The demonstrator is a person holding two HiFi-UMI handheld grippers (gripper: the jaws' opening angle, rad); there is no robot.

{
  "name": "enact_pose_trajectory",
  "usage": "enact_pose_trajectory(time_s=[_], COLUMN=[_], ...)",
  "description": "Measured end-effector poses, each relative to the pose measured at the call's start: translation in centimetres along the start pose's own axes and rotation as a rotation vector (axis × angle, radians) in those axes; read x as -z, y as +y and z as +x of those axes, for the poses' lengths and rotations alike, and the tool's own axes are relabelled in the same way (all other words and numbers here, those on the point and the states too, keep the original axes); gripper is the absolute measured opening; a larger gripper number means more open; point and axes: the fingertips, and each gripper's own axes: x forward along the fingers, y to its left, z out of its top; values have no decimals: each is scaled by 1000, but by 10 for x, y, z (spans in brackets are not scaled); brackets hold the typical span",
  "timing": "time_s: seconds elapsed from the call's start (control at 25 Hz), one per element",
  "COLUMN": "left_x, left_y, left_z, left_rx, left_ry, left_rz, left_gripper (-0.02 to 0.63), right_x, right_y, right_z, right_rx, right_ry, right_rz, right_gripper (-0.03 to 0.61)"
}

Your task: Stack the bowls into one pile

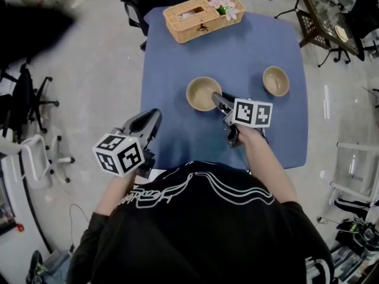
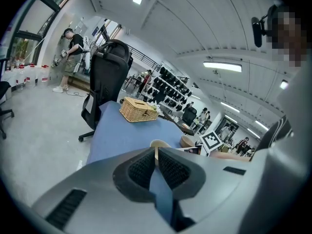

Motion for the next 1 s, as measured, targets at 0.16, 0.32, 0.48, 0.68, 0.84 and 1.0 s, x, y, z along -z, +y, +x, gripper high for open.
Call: enact_pose_trajectory(time_s=[0.16,0.32,0.48,0.68,0.84,1.0], left_x=[-2,-4,-3,-2,-2,-4], left_y=[1,0,-3,-9,-19,-31], left_z=[1,5,9,17,22,28], left_rx=[6,12,17,12,11,5], left_ry=[4,8,12,21,26,21], left_rz=[4,10,17,27,30,27], left_gripper=[38,38,38,38,38,38], right_x=[-2,-3,-4,-7,-11,-18], right_y=[-2,-4,-5,-5,-7,-11], right_z=[0,0,-1,-5,-15,-29], right_rx=[18,31,28,-1,-24,-40], right_ry=[-11,-17,-31,-35,-39,-38], right_rz=[17,19,19,38,50,45], right_gripper=[101,86,62,57,55,55])
